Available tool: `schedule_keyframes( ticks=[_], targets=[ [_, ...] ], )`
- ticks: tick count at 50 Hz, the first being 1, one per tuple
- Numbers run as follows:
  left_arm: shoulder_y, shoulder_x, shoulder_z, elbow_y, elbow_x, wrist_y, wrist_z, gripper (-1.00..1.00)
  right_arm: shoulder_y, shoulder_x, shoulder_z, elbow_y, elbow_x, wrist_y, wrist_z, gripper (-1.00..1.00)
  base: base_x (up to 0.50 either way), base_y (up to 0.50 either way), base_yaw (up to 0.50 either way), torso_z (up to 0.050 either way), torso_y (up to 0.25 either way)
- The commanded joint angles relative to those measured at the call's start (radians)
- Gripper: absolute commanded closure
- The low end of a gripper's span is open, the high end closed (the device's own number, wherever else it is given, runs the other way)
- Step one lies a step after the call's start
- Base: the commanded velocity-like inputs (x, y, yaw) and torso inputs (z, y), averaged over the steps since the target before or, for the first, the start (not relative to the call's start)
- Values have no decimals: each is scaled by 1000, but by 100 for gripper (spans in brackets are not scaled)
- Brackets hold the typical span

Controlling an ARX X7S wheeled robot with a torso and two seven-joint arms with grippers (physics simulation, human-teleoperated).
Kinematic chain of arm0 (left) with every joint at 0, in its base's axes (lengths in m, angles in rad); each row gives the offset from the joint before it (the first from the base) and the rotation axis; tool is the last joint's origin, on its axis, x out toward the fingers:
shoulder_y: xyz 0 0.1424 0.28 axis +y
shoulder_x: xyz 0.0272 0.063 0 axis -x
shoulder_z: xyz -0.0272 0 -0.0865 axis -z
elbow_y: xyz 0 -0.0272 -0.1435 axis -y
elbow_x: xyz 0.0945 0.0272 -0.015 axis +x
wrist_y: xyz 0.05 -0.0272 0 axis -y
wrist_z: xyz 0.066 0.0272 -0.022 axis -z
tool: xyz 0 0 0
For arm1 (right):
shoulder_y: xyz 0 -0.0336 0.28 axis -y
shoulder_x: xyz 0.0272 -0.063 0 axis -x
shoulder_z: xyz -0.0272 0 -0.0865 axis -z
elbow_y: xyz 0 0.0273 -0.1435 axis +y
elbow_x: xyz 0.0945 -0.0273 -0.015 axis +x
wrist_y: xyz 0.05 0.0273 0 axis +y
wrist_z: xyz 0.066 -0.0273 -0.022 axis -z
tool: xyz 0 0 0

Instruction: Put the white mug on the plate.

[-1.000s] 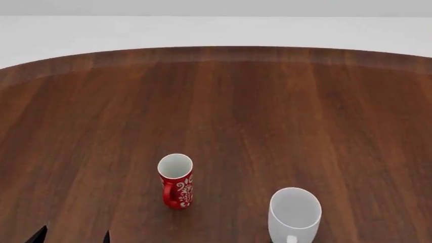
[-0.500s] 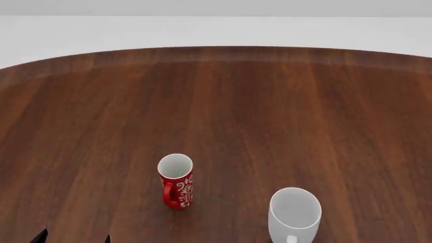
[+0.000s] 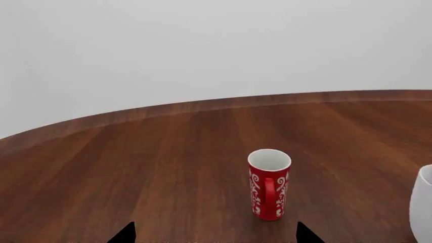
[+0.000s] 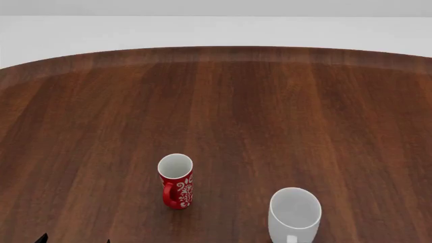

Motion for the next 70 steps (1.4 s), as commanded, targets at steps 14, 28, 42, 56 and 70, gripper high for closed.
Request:
schedule_keyframes(
  ticks=[14, 28, 42, 56, 70],
  targets=[
    [1, -13, 6, 20, -9, -9, -18, -100, 24, -6, 53, 72, -5, -76, -9, 100, 0, 0, 0, 0, 0],
    [-27, -15, 12, -9, -15, -10, -17, -100, -234, 57, 43, -530, 0, 174, 83, 100, 0, 0, 0, 0, 0],
    [-76, -5, 37, -87, -17, 13, 5, -100, -526, 140, 63, -1120, 25, 372, 180, 100, 0, 0, 0, 0, 1],
    [-94, 0, 41, -150, -28, 45, 15, -100, -706, 176, 56, -1386, 2, 425, 244, 100, 0, 0, 0, 0, 0],
    [-100, 0, 51, -182, -36, 61, 23, -100, -798, 187, 40, -1466, -12, 444, 270, 100, 0, 0, 0, 0, 1]
  ],
)
